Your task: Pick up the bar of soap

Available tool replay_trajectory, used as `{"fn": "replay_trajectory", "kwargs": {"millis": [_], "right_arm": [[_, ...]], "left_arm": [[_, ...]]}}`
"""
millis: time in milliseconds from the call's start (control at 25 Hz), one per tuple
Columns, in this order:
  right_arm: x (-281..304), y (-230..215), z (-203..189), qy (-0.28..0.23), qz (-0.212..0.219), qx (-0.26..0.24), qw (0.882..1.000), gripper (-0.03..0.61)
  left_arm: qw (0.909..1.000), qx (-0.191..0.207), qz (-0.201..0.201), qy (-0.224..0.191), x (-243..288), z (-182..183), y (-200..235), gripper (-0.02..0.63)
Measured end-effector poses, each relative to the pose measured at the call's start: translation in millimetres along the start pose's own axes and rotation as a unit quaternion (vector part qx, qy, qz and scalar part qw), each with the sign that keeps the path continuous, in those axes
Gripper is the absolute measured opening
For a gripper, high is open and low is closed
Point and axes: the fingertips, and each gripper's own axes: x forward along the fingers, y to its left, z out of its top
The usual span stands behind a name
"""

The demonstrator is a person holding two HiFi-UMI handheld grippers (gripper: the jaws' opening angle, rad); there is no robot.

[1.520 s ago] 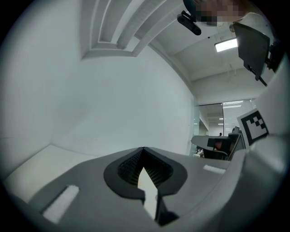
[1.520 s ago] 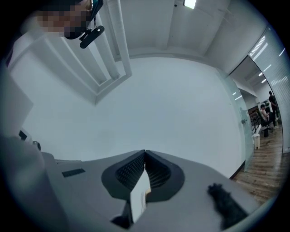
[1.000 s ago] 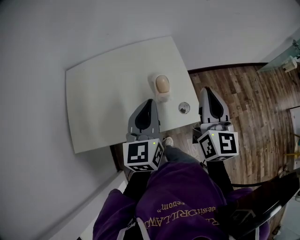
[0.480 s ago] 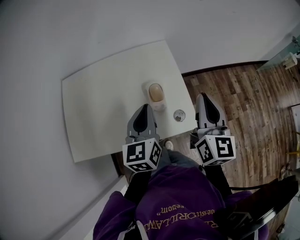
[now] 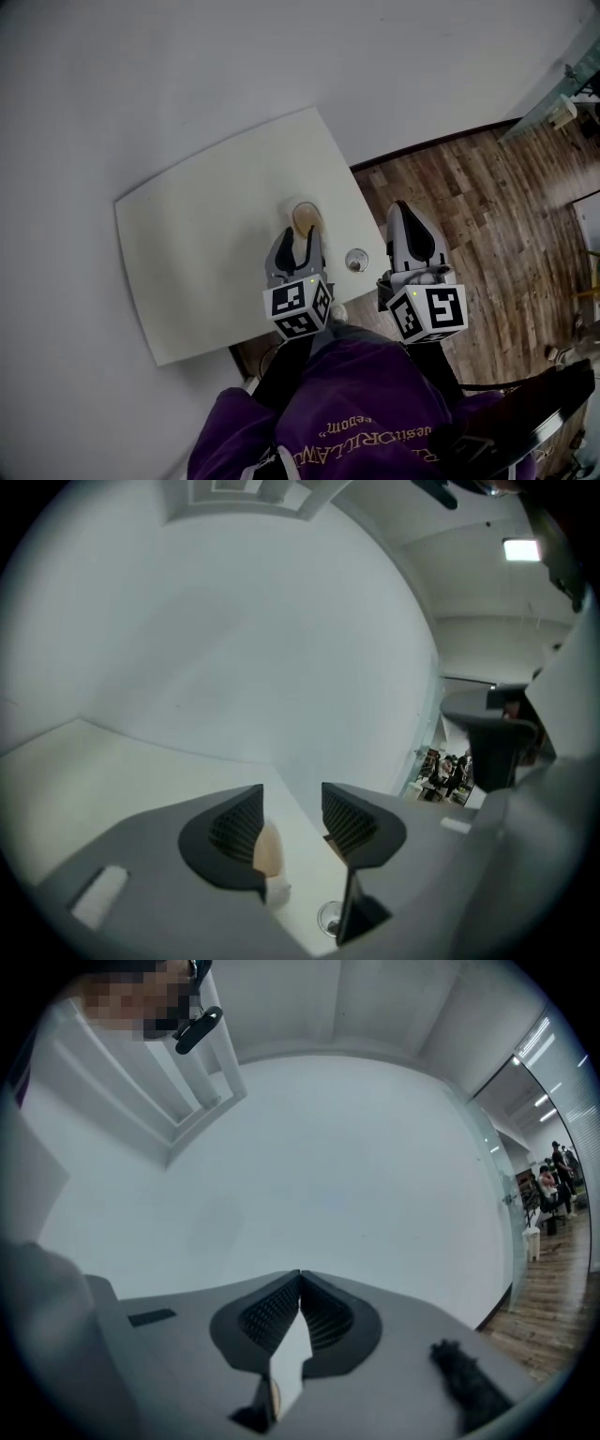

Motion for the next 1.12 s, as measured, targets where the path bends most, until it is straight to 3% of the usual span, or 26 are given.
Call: {"fn": "replay_trajectory", "kwargs": {"millis": [200,360,640,1120], "right_arm": [[5,-6,0,0.004,-0.015,-0.015,1.0,0.006],[6,-10,3,0.011,-0.019,-0.03,0.999,0.006],[9,-22,12,0.007,-0.034,-0.037,0.999,0.006],[16,-29,13,0.001,-0.037,-0.034,0.999,0.006]], "left_arm": [[0.9924,0.016,0.058,0.107,61,-69,23,0.304],[0.9816,0.022,0.097,0.163,91,-99,32,0.347],[0.9703,-0.002,0.155,0.185,107,-115,40,0.365],[0.9551,0.014,0.228,0.188,116,-122,45,0.377]]}}
